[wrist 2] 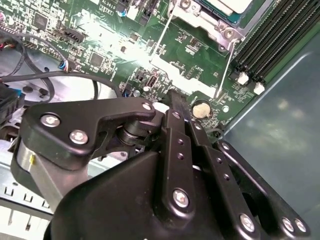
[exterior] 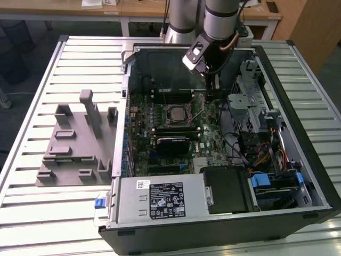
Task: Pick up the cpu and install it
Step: 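Close the cpu cover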
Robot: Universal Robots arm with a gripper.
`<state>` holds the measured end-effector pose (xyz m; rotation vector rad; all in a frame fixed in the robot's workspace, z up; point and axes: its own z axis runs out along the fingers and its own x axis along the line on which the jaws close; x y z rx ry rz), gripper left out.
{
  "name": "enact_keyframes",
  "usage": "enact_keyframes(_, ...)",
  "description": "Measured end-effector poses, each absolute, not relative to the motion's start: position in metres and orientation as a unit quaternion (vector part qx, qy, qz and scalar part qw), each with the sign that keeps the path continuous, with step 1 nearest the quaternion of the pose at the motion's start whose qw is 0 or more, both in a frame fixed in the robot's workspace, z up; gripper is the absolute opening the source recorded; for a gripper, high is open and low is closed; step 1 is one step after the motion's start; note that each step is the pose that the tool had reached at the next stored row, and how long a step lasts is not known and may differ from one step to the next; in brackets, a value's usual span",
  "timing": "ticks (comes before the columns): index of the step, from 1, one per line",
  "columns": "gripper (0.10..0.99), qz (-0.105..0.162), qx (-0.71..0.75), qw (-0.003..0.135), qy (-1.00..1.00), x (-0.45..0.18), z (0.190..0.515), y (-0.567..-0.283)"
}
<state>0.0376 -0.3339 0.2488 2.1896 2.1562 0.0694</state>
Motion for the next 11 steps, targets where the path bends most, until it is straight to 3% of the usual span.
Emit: enact_keyframes(11, 0.106, 0.021, 0.716, 0.032, 0.697, 0.0378, 0.2382, -0.3340)
